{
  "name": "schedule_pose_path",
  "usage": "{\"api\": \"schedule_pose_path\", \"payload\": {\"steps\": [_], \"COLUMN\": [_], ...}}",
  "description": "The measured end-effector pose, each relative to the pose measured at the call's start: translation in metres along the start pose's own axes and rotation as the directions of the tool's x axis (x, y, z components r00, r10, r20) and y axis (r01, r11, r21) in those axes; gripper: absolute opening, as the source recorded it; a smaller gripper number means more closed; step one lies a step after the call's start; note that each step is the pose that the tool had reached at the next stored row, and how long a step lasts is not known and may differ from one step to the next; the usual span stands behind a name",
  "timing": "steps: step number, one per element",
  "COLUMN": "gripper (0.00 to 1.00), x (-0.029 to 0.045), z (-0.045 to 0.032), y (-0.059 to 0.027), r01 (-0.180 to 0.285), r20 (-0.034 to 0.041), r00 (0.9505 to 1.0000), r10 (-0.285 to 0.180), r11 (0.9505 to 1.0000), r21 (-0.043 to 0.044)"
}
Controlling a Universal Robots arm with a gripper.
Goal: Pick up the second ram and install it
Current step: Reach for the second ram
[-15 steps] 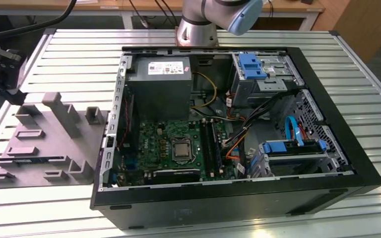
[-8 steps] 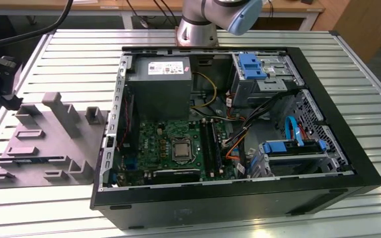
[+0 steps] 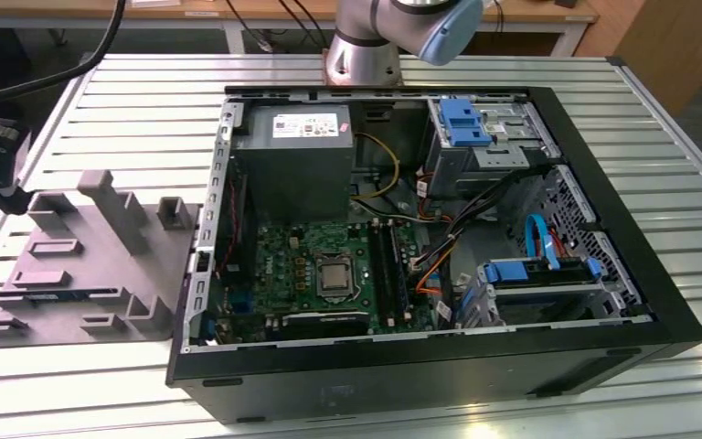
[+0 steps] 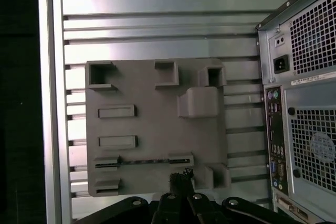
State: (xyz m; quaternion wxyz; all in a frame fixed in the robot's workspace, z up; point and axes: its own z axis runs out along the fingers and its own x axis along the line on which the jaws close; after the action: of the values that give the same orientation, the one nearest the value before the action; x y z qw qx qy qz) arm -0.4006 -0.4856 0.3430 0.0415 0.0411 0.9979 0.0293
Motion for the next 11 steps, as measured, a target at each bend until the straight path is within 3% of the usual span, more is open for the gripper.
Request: {"api": "schedule_pose_path", "payload": {"steps": [11], "gripper": [0.11], "x": [0.0093], "z": [0.0161], "y": [-0.0063], "r01": [0.000], "r20": [-0.0001], "r00": [1.0000], "r10": [0.000], "r11": [1.0000], "r21": [0.0001]}}
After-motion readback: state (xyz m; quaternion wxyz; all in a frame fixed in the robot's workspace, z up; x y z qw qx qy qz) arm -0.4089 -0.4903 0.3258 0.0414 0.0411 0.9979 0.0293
